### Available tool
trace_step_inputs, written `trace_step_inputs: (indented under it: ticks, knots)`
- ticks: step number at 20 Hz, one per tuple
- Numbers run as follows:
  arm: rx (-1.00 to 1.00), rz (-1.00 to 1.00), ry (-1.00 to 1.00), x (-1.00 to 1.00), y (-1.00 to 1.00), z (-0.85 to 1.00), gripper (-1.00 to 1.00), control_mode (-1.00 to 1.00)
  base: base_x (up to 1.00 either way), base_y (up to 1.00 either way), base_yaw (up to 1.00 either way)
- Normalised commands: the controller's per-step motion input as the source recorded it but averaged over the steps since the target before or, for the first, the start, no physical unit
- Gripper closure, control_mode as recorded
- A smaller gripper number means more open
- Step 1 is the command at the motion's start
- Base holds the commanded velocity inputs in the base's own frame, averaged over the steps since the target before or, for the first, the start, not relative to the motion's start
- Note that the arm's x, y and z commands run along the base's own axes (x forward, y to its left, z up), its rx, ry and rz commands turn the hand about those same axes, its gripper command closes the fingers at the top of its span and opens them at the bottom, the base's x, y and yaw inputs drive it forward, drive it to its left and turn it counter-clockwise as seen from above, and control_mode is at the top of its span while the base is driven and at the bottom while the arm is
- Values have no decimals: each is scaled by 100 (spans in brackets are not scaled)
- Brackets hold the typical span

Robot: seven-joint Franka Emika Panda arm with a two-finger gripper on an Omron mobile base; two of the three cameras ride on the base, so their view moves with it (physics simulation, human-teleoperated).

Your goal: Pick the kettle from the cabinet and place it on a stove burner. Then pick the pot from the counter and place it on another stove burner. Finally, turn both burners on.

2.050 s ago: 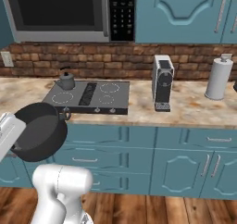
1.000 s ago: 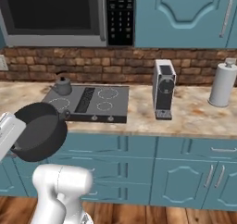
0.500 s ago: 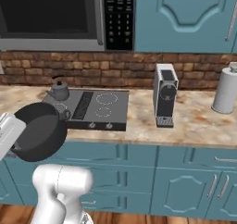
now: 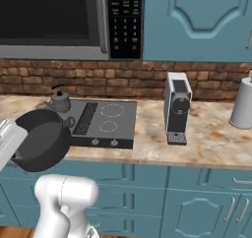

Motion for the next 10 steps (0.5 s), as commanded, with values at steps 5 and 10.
trace_step_inputs:
  ticks: [5,10]
  knots:
    - [0,0,0,0,0,0,100,100,47,-21,3]
    - [0,0,0,0,0,0,100,100,44,-20,3]
